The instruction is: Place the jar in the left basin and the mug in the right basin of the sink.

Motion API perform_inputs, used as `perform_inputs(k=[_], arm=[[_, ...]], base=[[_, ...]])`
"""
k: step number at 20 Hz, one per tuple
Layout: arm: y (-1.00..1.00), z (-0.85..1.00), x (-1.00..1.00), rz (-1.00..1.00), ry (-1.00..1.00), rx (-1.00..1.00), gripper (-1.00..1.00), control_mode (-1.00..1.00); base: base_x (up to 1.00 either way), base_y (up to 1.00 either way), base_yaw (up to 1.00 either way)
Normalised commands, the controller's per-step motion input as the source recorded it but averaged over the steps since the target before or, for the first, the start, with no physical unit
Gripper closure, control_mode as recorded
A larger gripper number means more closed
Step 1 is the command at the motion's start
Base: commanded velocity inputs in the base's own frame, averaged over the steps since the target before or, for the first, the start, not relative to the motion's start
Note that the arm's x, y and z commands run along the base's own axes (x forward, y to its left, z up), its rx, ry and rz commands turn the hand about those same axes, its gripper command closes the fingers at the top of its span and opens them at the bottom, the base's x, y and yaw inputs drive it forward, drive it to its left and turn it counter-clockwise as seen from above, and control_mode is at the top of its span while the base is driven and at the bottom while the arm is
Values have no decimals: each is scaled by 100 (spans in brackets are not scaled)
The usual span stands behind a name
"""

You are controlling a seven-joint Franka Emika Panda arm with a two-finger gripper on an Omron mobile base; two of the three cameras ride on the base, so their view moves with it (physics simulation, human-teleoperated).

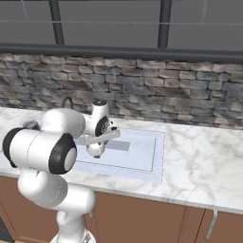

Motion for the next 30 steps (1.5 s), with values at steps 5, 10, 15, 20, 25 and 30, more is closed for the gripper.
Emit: perform_inputs(k=[5, 10, 15, 20, 25, 30], arm=[[0, -17, 7, 0, 0, 0, 100, -100], [0, -18, 8, 0, 0, 0, 100, -100], [0, -13, 10, 0, 0, 0, 100, -100], [0, -16, 10, 0, 0, 0, 100, -100], [0, -12, 13, 0, 0, 0, 100, -100], [0, -5, 16, 0, 0, 0, 100, -100]], base=[[0, 0, 0], [0, 0, 0], [0, 0, 0], [0, 0, 0], [0, 0, 0], [0, 0, 0]])
